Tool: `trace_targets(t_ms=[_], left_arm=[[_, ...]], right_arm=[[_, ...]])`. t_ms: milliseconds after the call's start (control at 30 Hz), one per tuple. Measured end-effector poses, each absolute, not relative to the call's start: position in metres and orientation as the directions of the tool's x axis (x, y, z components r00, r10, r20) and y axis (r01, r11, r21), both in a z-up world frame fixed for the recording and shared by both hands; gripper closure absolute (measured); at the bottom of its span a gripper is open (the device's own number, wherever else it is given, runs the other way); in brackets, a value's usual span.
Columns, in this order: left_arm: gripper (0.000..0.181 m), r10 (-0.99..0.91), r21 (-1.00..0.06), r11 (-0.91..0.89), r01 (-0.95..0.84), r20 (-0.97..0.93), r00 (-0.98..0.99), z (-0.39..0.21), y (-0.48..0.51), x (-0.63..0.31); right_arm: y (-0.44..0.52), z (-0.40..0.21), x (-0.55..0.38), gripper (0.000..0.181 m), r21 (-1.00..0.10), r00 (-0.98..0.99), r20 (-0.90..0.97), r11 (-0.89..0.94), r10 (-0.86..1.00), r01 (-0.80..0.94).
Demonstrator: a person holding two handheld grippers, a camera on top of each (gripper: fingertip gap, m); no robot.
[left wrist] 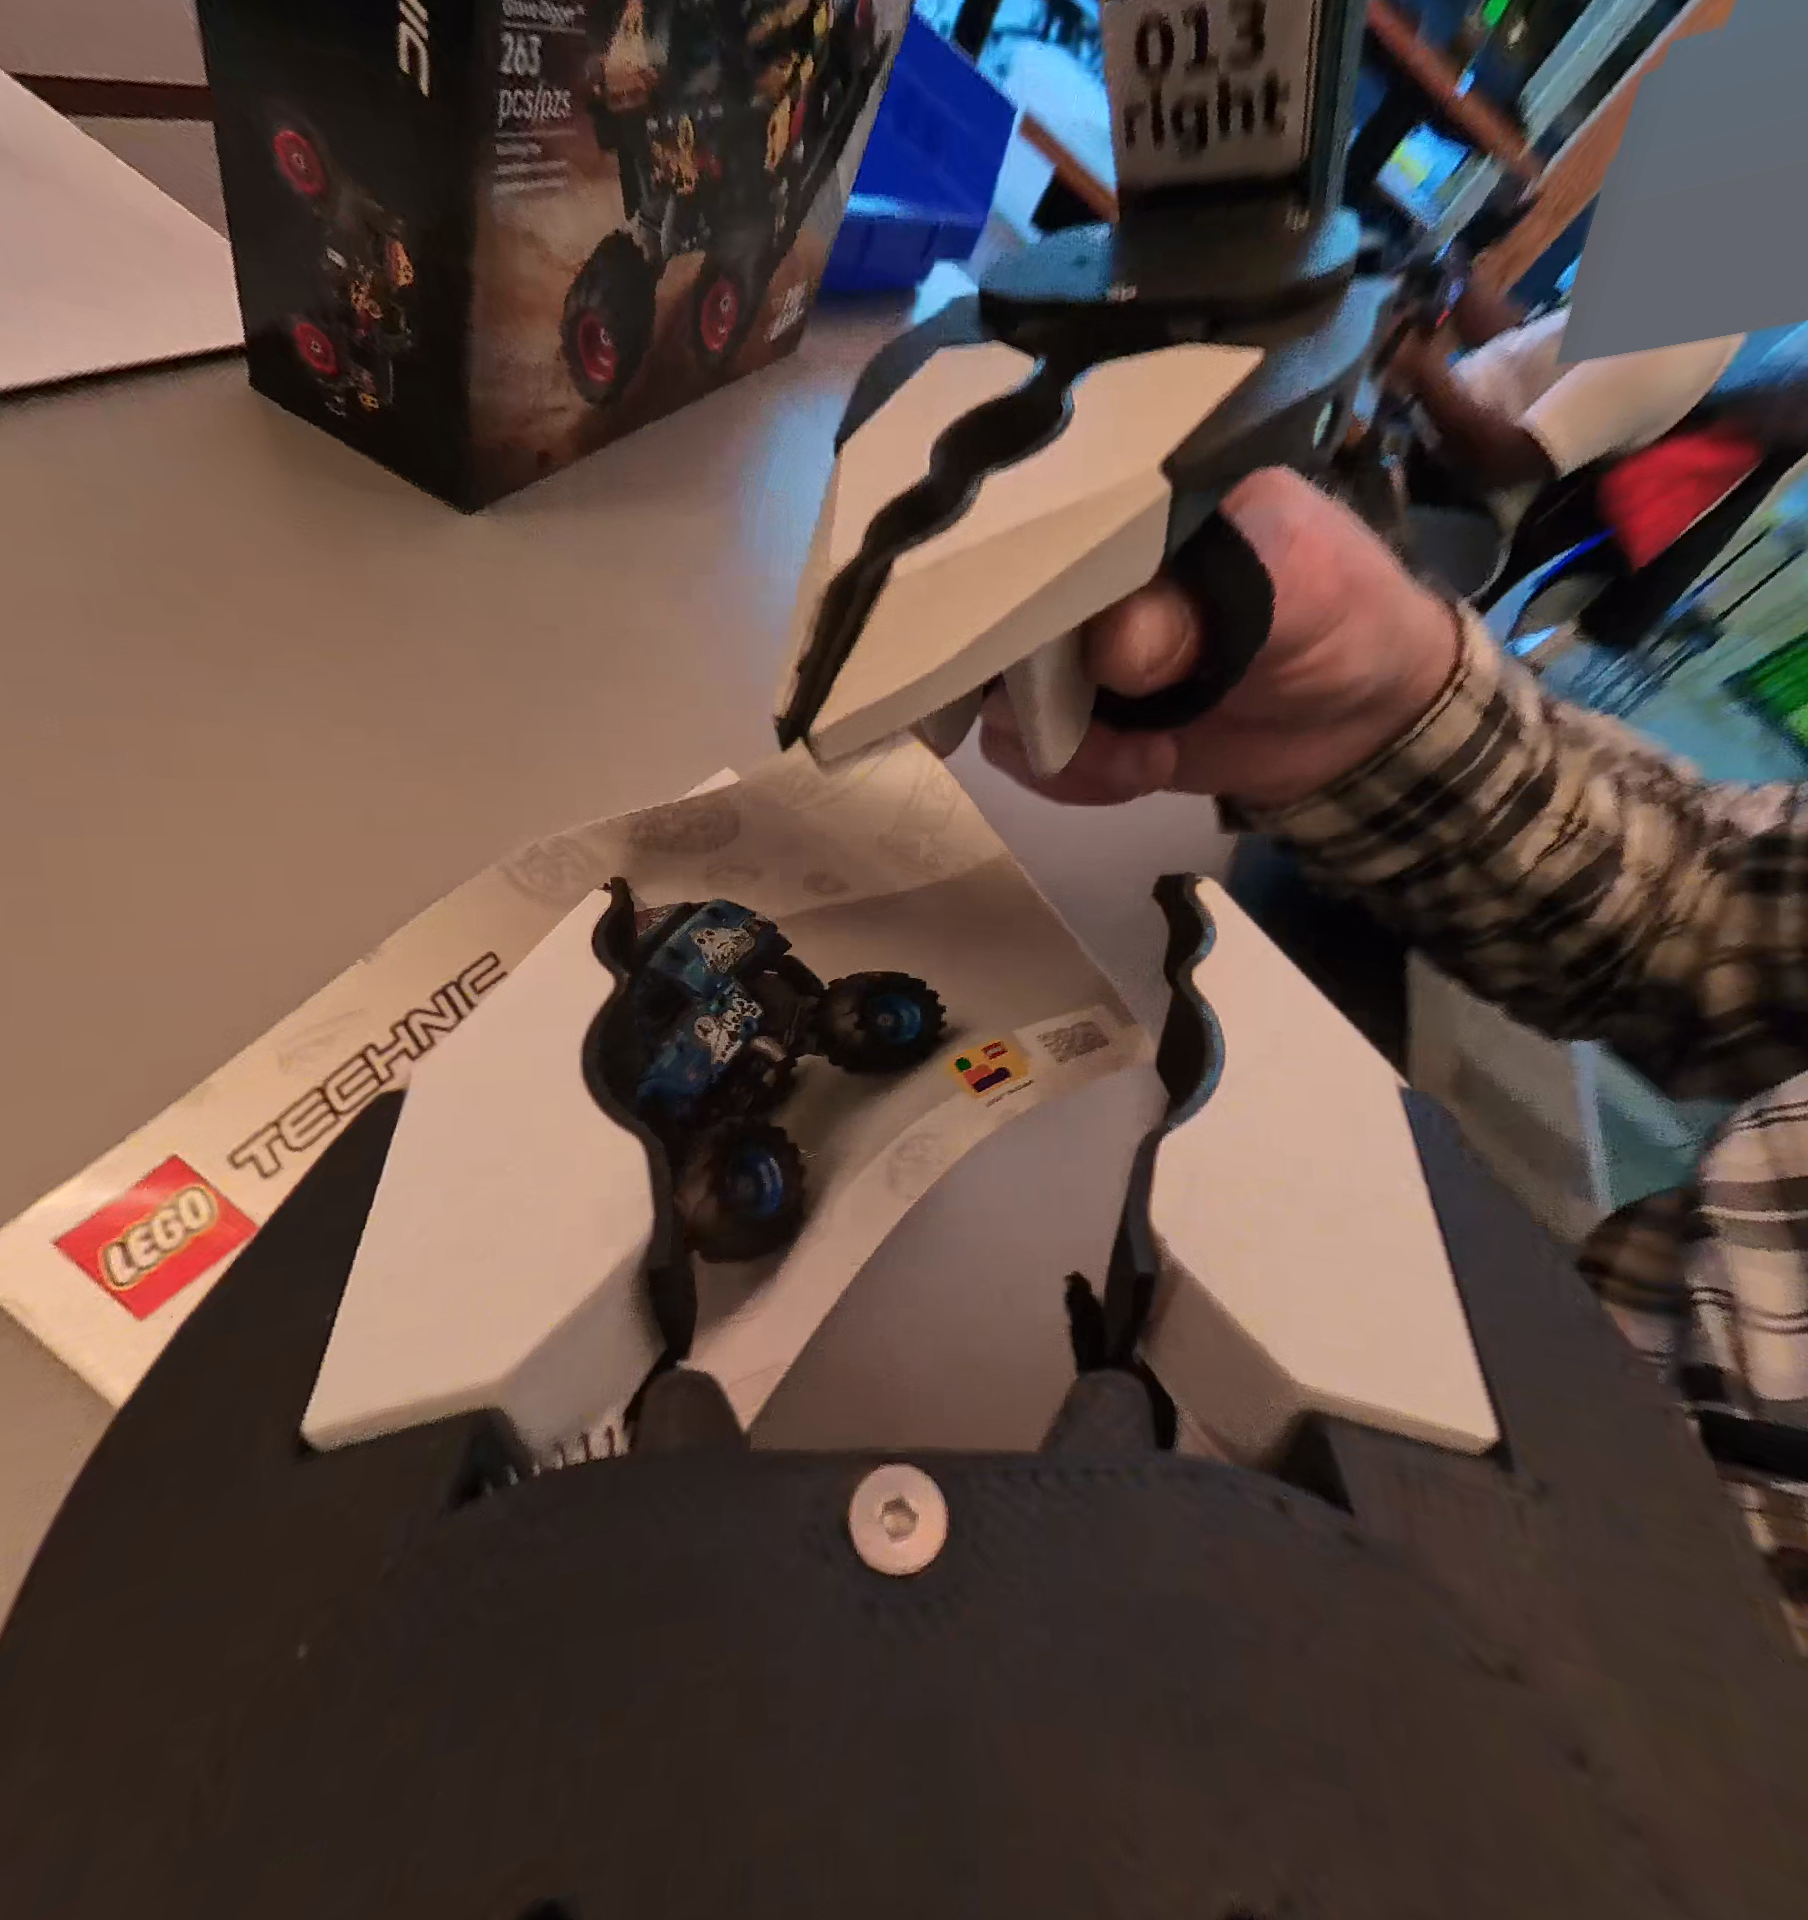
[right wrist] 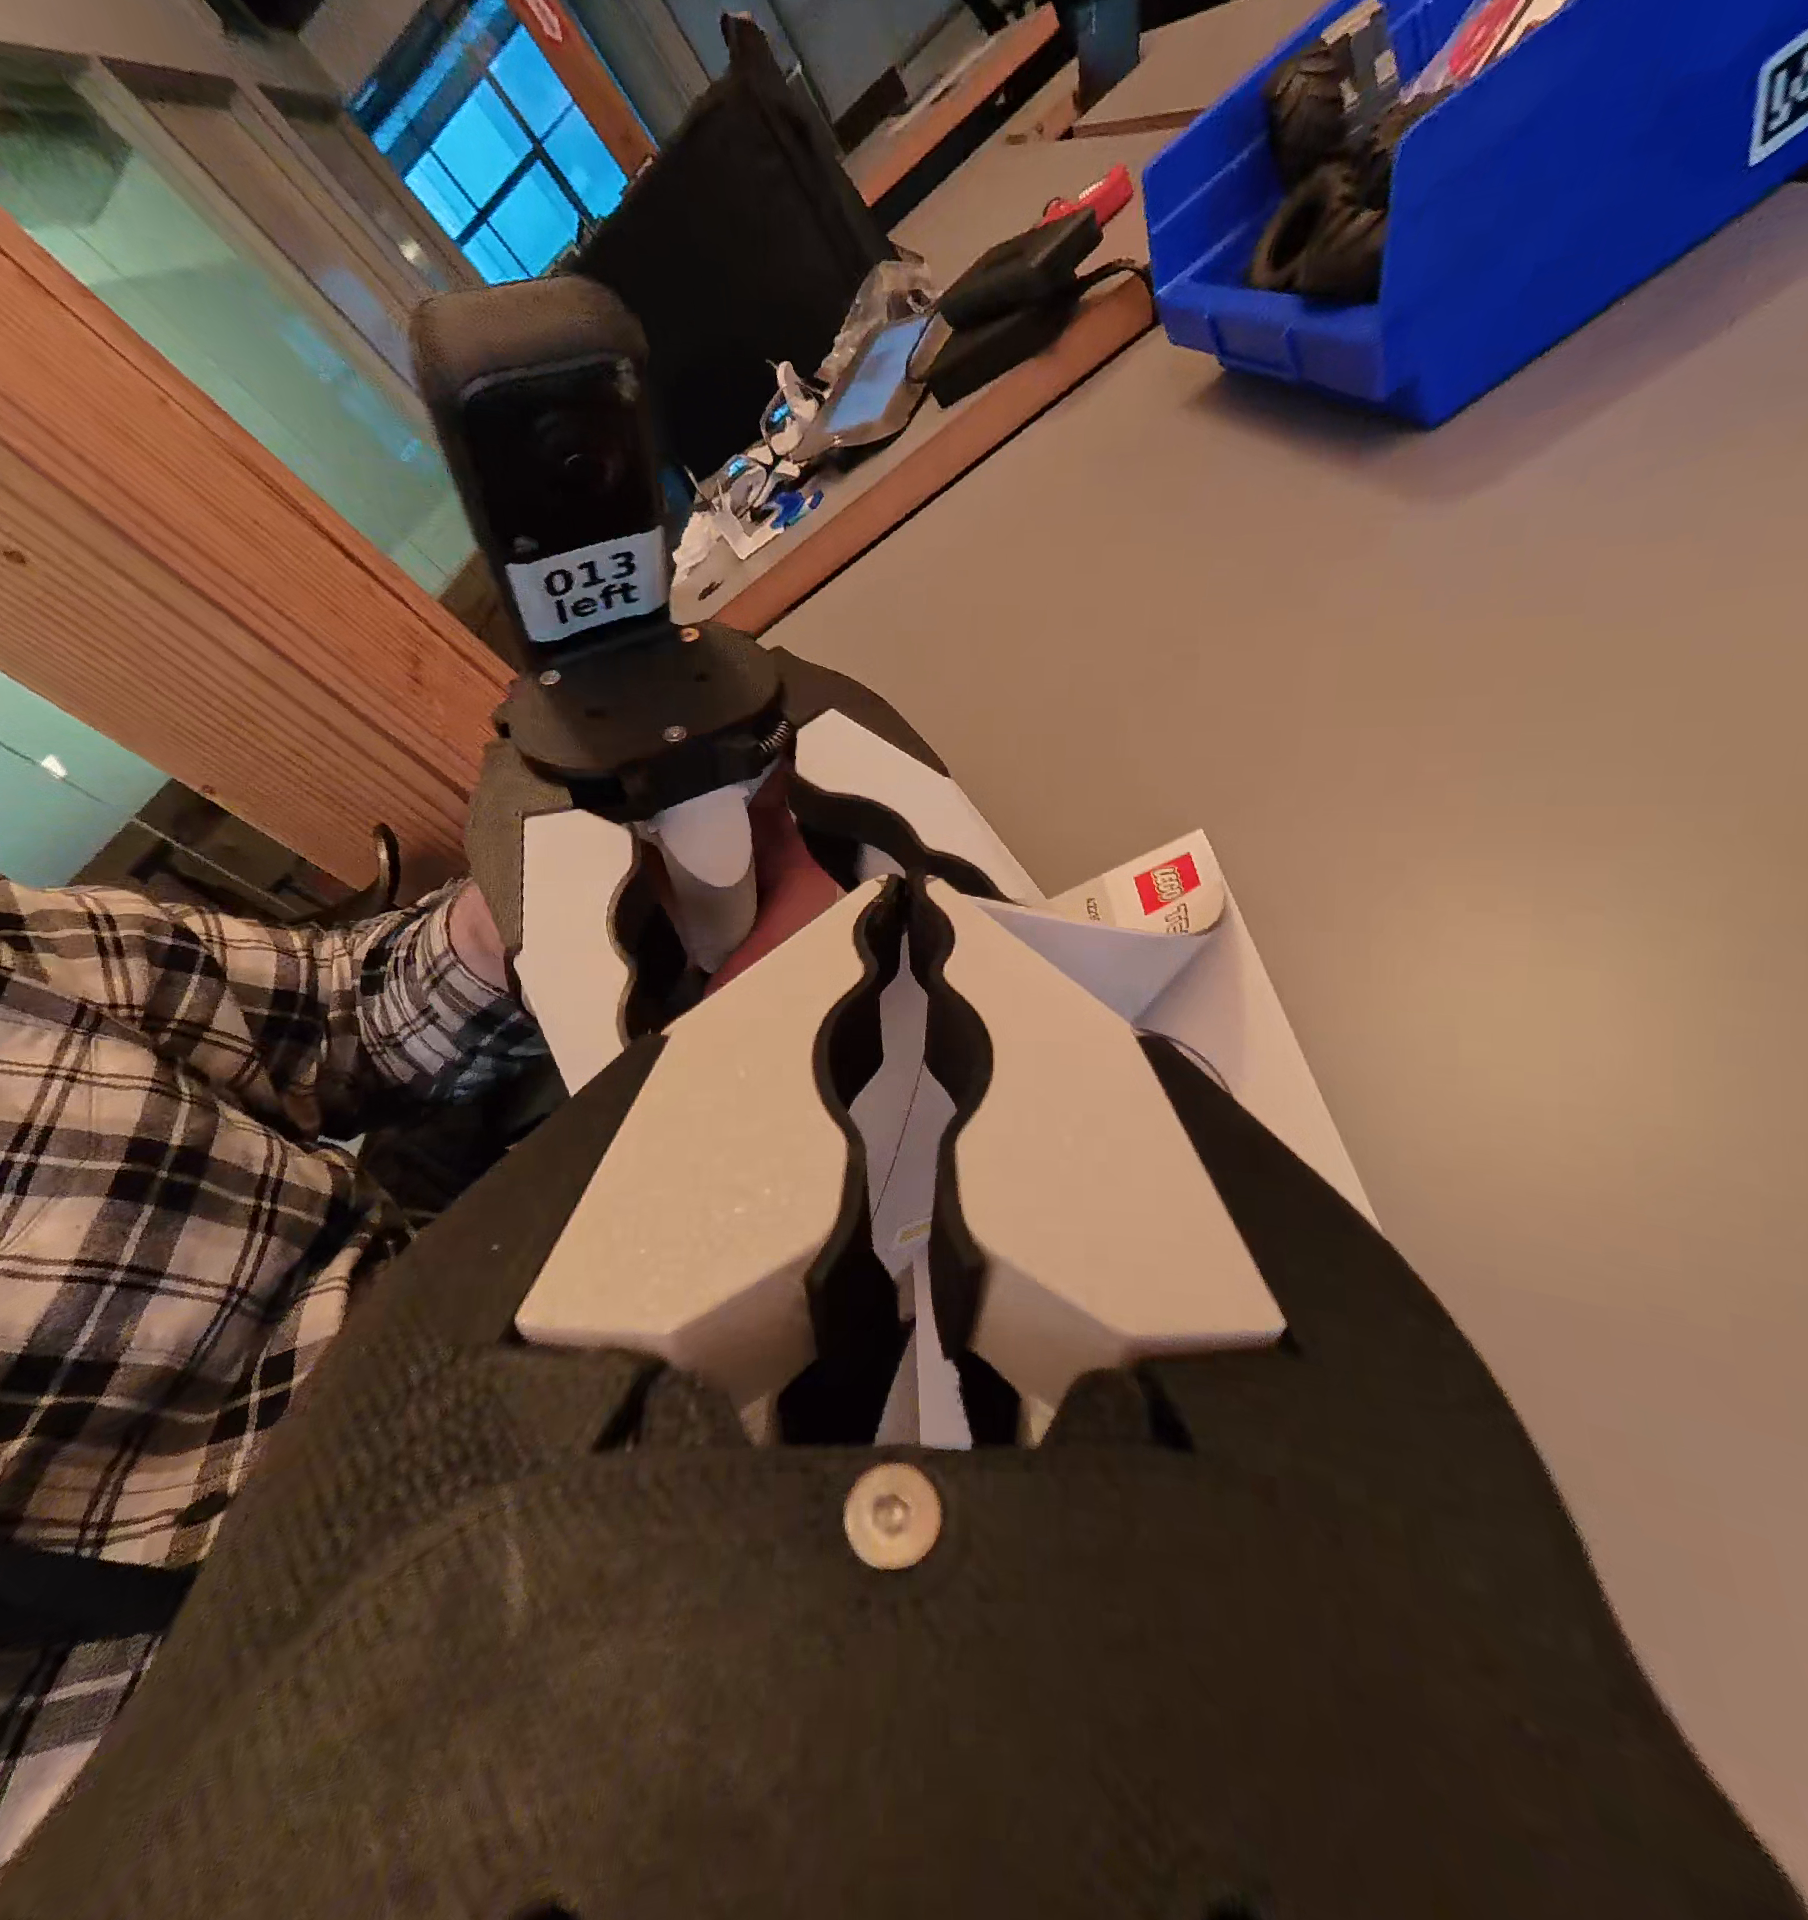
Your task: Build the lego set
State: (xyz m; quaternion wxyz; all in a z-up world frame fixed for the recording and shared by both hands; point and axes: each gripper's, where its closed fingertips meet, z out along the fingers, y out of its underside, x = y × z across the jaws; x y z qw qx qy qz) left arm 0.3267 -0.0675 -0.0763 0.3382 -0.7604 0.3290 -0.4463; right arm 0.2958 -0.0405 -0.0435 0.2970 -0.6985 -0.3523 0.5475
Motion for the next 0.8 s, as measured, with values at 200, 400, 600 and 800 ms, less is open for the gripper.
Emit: trace_targets(t_ms=[200,400,600,800], left_arm=[[0.108,-0.773,-0.782,-0.598,-0.176,0.505,0.384,-0.079,-0.066,0.316],[0.137,-0.764,-0.771,-0.625,-0.122,0.572,0.300,-0.069,-0.071,0.309],[0.178,-0.767,-0.771,-0.623,-0.131,0.571,0.291,-0.074,-0.072,0.305],[0.181,-0.771,-0.776,-0.620,-0.115,0.575,0.274,-0.071,-0.069,0.296]], right_arm=[[-0.038,-0.040,0.280,0.181,-0.817,0.174,-0.534,-0.558,0.827,0.146],[-0.039,-0.040,0.265,0.181,-0.816,0.163,-0.539,-0.561,0.826,0.141],[-0.037,-0.039,0.257,0.181,-0.817,0.152,-0.544,-0.562,0.826,0.128],[-0.029,-0.036,0.262,0.181,-0.820,0.152,-0.549,-0.565,0.822,0.089]])
